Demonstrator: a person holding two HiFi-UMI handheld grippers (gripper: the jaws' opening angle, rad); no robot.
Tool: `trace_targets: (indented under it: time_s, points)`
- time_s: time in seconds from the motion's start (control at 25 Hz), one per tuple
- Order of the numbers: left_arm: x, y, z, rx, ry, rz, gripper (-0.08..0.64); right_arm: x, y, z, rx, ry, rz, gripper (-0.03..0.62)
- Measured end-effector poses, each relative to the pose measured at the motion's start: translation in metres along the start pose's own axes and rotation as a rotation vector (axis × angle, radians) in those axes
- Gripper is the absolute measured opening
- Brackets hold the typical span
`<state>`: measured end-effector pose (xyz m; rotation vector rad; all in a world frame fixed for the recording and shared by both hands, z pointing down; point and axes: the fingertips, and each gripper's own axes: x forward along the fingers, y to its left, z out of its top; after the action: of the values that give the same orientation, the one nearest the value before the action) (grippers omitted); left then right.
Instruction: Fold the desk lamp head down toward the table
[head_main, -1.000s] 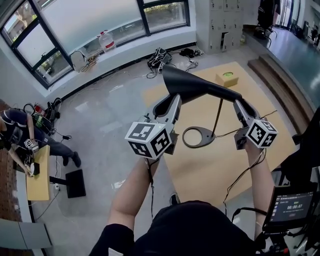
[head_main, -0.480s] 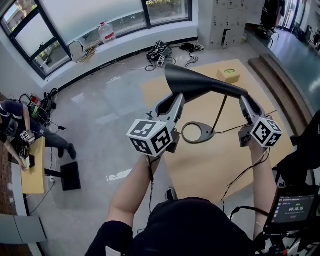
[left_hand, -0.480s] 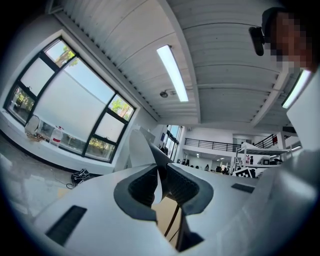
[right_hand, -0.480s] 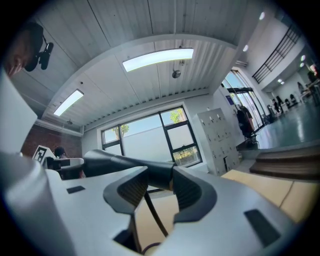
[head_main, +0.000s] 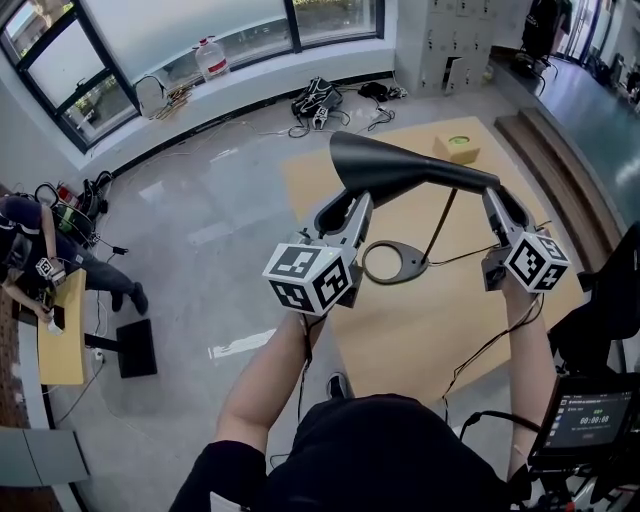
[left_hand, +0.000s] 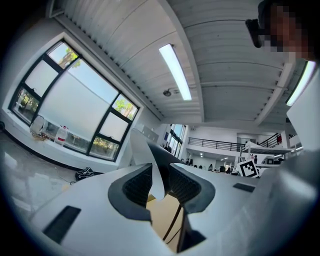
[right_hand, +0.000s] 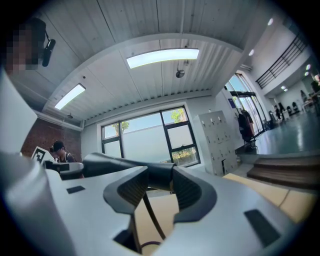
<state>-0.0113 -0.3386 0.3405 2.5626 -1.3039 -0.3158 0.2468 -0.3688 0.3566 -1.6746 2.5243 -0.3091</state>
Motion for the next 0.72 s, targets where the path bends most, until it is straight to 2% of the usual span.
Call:
trace_targets:
  time_s: [0.16, 0.52, 0.72]
  points:
    - [0.002, -0.001, -0.007, -0.029, 0.034, -0.042, 0.084, 0.003, 0.002, 0.002, -0.005, 0.007, -0.005, 0.156]
    - [0.004, -0.008, -0.019, -0.035, 0.043, -0.067, 0.048, 0.0, -0.004, 0.003, -0.011, 0.016, -0.011, 0.156]
    - [0.002, -0.003, -0.034, -0.085, 0.067, -0.063, 0.048, 0.0, -0.002, 0.009, -0.027, 0.003, -0.014, 0.156]
